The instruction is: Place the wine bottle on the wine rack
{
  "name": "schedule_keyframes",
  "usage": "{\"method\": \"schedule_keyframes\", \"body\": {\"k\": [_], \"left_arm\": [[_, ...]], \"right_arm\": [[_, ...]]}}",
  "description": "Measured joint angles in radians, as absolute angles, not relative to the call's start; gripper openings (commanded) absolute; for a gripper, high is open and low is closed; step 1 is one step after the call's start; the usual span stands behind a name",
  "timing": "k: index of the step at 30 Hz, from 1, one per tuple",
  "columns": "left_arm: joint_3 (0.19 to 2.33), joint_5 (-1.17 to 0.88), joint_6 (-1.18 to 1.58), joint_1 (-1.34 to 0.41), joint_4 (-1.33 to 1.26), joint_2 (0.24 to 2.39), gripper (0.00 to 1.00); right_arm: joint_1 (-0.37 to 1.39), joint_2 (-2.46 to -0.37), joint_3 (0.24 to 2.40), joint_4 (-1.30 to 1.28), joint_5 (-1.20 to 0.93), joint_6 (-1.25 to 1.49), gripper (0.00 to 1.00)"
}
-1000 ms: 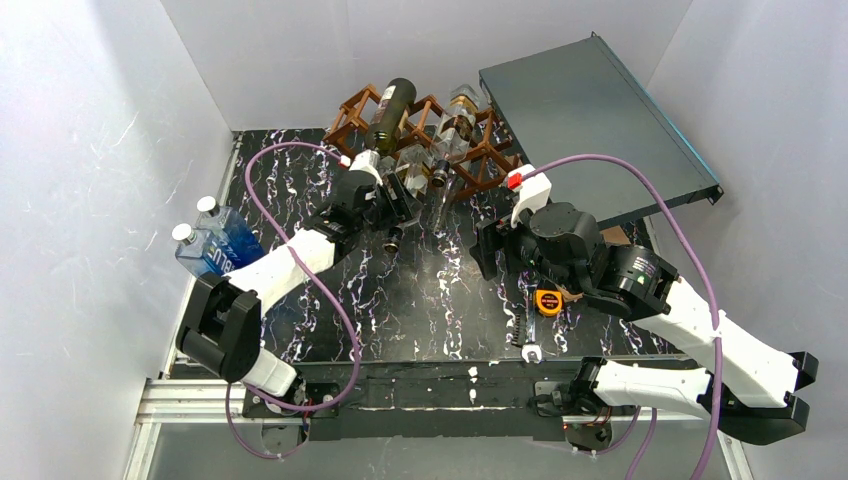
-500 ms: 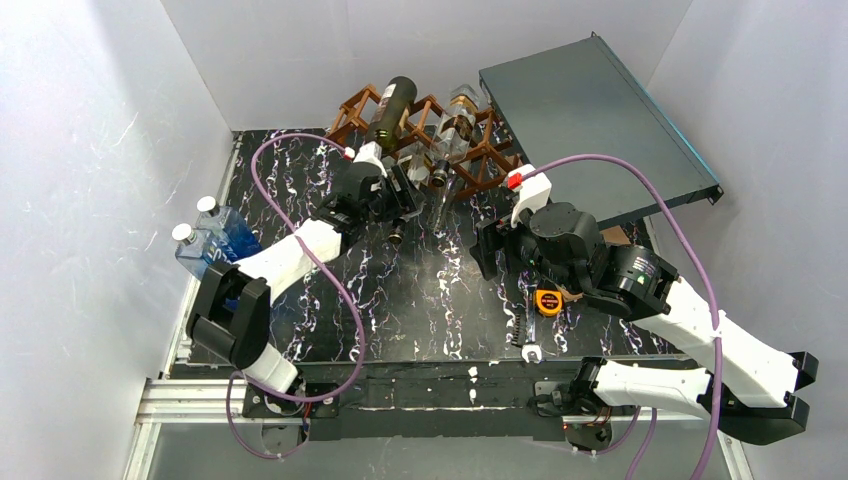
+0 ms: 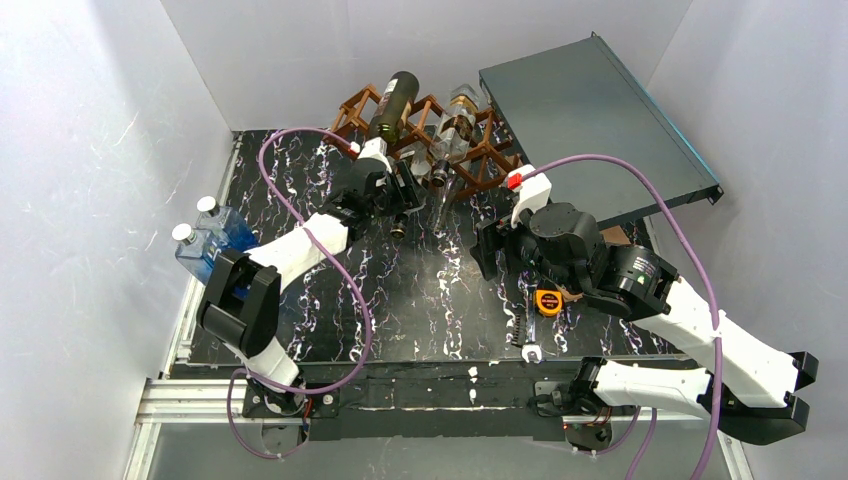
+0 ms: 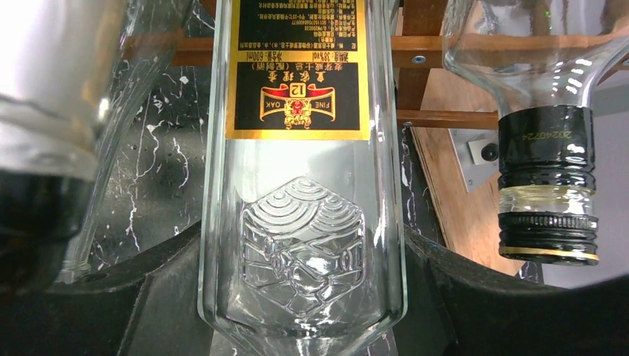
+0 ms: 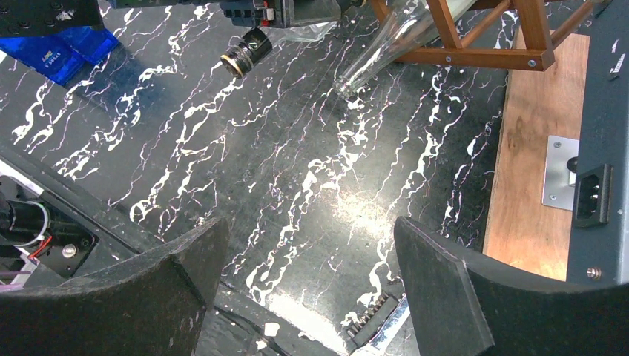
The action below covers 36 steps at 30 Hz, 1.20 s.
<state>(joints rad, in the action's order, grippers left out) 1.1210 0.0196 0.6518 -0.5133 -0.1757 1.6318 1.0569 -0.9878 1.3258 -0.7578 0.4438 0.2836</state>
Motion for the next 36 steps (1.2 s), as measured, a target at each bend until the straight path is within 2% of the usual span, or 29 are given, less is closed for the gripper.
{"method": "schedule_keyframes", "body": {"k": [10, 20, 36], "left_arm": [[1.077, 0.034, 0.635, -0.521, -0.213, 1.619, 0.00], [1.058, 0.171, 0.453, -0.590, -0.173, 1.575, 0.00], [1.290, 0.273, 0.298, -0.617, 0.055, 1.684, 0.00]], "right_arm": [[1.057, -0.988, 1.326, -0.758, 0.443, 0.283, 0.91], [1.057, -0.988, 1.326, -0.757, 0.443, 0.281, 0.91], [1.057, -0.995, 1.326, -0.757, 0.443, 0.276, 0.92]]}}
